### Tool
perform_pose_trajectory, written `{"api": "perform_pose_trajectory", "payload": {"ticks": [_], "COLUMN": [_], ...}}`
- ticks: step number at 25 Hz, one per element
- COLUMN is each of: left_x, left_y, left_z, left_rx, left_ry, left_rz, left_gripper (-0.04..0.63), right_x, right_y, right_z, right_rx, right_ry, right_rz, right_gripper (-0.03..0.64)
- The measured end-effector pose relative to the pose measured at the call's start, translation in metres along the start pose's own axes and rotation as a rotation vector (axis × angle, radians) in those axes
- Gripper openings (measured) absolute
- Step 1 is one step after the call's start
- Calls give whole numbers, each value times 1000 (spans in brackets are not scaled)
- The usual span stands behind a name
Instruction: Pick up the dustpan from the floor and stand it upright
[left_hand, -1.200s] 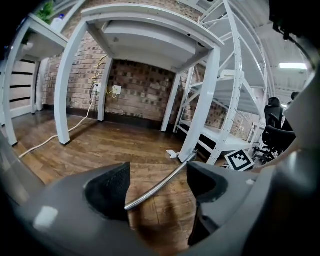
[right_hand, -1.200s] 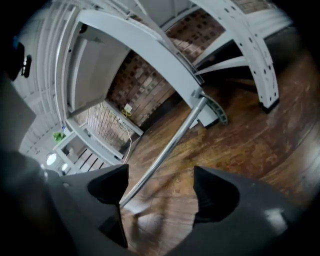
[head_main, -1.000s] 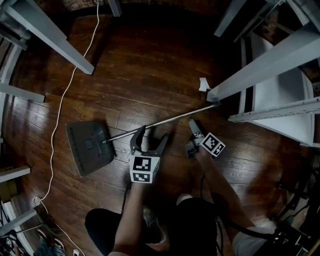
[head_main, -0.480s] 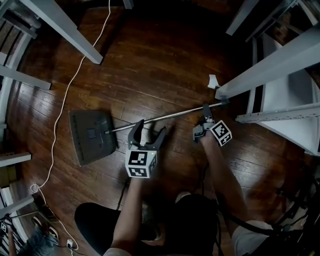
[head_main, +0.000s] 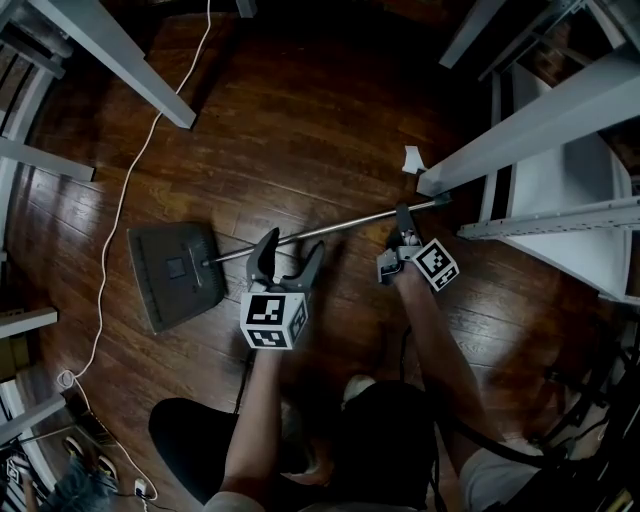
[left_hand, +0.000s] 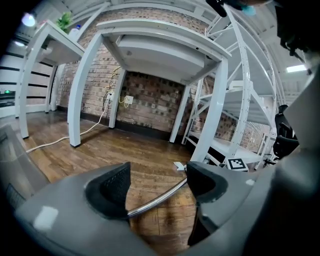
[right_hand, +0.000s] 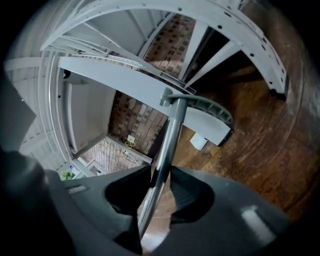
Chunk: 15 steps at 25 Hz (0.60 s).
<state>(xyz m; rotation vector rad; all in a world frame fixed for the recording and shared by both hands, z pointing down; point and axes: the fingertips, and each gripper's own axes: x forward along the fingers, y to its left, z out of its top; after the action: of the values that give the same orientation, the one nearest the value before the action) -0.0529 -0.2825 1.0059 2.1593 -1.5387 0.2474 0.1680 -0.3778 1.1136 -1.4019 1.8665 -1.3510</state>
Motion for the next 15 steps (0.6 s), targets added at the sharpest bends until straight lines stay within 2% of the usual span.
{"api": "perform_pose_trajectory", "payload": {"ticks": [3, 7, 15], "left_x": [-6, -30, -111], "left_y": [-4, -11, -19], "left_z": [15, 60, 152], "left_rx": [-10, -22, -50], "left_ry": [-9, -67, -28], "left_rz": [0, 15, 60], "left_gripper": [368, 348, 347], "right_x": [-11, -30, -85], "right_y": [28, 85, 227], "right_z": [8, 29, 83], "right_rx": [4, -14, -256], "right_ry": [-12, -49, -63], "right_rz": [9, 15, -95], "right_gripper": [96, 81, 71]}}
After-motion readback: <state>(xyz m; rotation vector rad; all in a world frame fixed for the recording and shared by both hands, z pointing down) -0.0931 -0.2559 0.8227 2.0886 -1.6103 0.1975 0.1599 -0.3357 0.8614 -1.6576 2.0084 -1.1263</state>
